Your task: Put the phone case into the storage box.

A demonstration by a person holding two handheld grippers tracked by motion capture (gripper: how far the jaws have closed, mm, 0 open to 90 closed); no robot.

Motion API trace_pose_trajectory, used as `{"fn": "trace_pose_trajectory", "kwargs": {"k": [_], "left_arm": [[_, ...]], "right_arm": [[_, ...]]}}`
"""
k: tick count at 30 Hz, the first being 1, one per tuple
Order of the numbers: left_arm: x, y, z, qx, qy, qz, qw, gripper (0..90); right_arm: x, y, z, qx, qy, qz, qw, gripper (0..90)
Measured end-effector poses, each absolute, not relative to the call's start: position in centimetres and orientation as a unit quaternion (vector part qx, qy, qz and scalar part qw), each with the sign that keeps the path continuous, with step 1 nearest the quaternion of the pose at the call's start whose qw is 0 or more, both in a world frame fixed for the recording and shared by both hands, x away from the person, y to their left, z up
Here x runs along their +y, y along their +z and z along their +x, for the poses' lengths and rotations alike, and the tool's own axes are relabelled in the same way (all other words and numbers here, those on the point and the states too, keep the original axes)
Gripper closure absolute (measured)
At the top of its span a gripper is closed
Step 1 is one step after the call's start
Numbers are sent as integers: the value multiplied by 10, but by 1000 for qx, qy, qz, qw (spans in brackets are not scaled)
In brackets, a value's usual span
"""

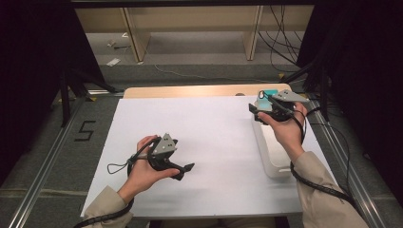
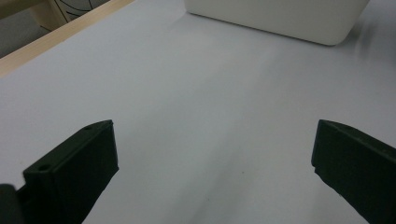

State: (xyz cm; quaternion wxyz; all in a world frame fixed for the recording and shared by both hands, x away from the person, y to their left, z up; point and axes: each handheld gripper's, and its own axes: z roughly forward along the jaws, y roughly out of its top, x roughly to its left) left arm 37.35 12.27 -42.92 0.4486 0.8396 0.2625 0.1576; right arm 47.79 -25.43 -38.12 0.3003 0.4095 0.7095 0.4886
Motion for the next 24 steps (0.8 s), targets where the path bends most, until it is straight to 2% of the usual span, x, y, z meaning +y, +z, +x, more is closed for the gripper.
{"fn": "trace_pose_trajectory", "kwargs": {"k": [24], "left_arm": [[123, -429, 373, 262, 159, 838, 451, 0]], "right_arm": [[-250, -385, 449, 734, 496, 375, 273, 158]]}}
